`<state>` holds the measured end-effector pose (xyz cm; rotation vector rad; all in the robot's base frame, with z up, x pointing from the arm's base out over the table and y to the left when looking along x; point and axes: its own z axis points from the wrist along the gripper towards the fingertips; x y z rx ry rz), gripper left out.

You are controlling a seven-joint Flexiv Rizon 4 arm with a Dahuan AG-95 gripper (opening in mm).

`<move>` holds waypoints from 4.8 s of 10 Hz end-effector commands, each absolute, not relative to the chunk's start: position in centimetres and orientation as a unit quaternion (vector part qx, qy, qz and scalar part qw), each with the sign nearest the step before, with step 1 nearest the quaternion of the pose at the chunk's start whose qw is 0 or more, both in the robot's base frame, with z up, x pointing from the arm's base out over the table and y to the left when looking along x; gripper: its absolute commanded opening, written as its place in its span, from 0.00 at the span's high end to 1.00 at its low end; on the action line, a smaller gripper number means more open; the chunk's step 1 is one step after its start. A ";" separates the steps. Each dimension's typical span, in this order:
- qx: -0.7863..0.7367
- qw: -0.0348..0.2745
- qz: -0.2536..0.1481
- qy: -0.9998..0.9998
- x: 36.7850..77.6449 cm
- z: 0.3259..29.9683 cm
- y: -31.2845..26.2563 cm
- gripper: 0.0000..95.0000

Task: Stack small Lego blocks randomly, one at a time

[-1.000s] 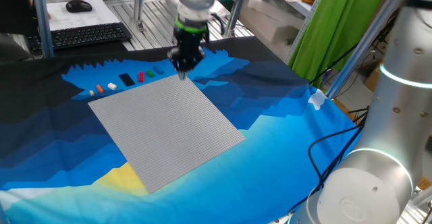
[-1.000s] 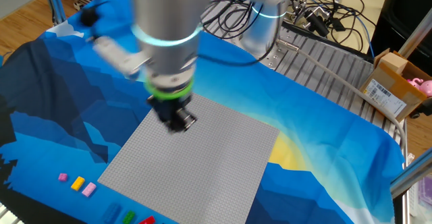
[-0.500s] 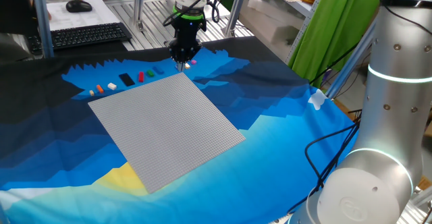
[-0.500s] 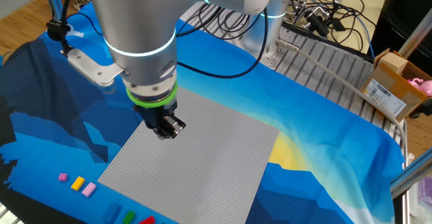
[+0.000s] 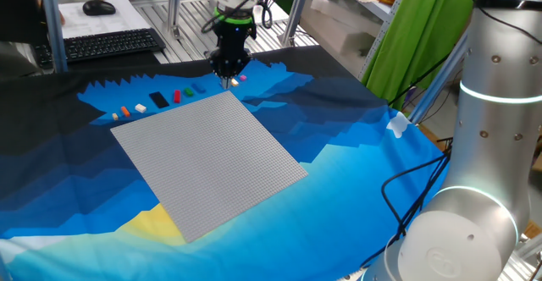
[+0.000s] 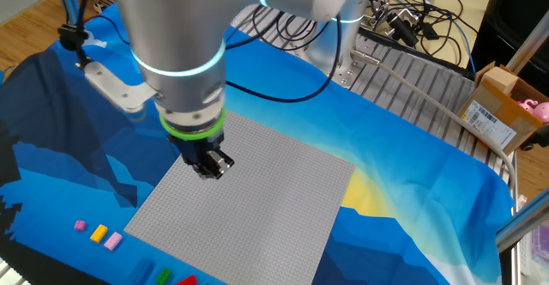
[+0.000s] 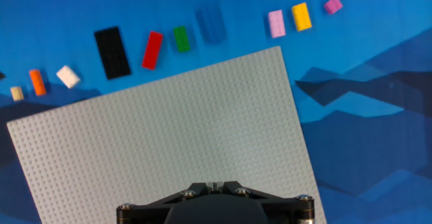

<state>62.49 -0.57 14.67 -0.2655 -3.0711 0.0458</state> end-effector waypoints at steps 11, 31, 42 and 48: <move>-0.015 -0.013 0.004 -1.000 62.2 14.7 -0.6 1.00; 0.030 -0.033 0.023 -0.999 76.4 9.3 -3.9 0.60; 0.022 -0.032 0.008 -0.999 76.8 6.2 -4.2 0.60; 0.065 -0.029 -0.001 -0.997 76.8 6.2 -4.2 0.80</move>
